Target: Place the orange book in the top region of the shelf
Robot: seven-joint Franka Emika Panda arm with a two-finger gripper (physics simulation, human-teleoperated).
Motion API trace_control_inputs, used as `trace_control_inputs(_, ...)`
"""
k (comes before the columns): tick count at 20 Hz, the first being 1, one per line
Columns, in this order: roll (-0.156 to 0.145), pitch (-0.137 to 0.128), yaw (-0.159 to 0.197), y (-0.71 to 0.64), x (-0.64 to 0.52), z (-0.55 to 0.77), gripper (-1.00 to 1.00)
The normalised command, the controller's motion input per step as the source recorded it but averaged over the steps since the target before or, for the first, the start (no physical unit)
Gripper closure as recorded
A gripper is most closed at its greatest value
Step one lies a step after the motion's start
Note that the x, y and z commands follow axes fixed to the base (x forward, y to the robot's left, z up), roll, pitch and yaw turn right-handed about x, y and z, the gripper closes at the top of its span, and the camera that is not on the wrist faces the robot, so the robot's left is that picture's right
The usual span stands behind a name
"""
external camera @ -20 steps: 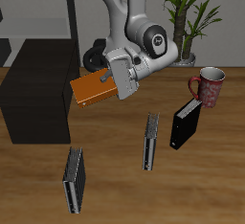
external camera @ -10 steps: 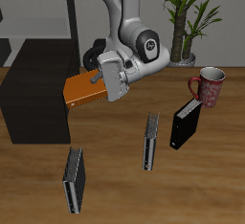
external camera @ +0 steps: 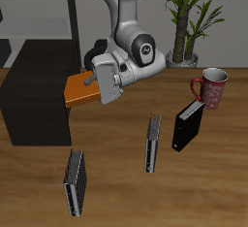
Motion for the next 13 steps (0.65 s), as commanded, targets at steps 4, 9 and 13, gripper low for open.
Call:
trace_control_inputs(4,-0.042,0.022,-0.004,-0.18,0.04,-0.03,1.0)
trace_control_inputs(9,-0.072,0.035,-0.01,-0.36,0.12,-0.05,1.0)
trace_control_inputs(13,-0.064,0.064,-0.008,-0.42,0.14,-0.11,1.0)
